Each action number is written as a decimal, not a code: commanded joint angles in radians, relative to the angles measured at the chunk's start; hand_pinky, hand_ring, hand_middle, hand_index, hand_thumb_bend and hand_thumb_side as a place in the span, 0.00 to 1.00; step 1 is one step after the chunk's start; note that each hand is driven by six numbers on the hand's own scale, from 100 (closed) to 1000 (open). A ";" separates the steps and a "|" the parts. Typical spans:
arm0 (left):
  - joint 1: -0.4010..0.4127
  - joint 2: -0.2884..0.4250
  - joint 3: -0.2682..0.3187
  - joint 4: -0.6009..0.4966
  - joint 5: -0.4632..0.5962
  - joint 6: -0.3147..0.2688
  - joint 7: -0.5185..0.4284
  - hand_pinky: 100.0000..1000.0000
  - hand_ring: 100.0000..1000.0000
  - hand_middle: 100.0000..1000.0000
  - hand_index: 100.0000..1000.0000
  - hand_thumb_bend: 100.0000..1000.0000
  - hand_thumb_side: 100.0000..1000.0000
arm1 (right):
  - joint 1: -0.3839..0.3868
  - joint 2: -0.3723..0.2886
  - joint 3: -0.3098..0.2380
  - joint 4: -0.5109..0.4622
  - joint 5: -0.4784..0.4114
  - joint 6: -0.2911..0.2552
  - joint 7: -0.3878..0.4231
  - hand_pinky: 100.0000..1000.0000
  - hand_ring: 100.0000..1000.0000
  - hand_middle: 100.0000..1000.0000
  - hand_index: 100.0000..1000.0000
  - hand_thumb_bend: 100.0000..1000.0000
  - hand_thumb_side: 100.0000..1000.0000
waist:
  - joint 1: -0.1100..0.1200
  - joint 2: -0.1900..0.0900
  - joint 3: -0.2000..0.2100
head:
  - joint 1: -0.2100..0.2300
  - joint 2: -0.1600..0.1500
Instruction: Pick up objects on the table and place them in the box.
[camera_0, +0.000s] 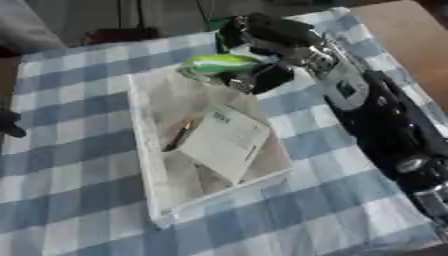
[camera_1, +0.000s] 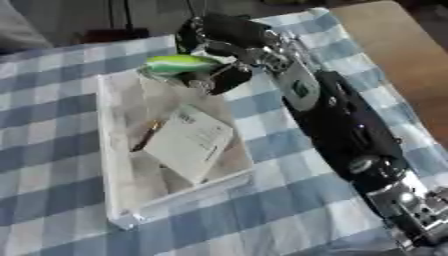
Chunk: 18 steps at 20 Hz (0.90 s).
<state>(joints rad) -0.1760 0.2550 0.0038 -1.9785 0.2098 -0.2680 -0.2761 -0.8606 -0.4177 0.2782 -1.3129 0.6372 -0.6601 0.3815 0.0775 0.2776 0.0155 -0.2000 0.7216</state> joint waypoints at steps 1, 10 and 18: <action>-0.010 0.013 0.004 -0.022 -0.002 -0.003 -0.002 0.48 0.58 0.80 0.92 0.16 0.88 | -0.009 0.009 0.000 0.008 0.017 -0.020 0.009 0.57 0.56 0.47 0.52 0.00 0.00 | -0.001 -0.014 -0.001 | 0.010 0.006; -0.008 0.007 -0.001 -0.022 -0.005 -0.003 -0.007 0.48 0.58 0.80 0.92 0.16 0.88 | -0.013 0.074 -0.003 0.077 0.055 -0.050 0.053 0.59 0.61 0.59 0.72 0.00 0.26 | 0.009 -0.011 -0.003 | 0.033 -0.001; -0.009 0.002 -0.005 -0.022 -0.006 -0.002 -0.012 0.48 0.58 0.80 0.92 0.16 0.89 | -0.023 0.118 0.004 0.110 0.054 -0.074 0.093 0.68 0.73 0.81 0.89 0.00 0.73 | 0.013 -0.006 -0.004 | 0.041 -0.002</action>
<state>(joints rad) -0.1761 0.2479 -0.0027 -1.9785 0.2067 -0.2693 -0.2845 -0.8623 -0.3009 0.2843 -1.1989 0.6865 -0.6946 0.4307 0.0916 0.2862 0.0119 -0.1632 0.7213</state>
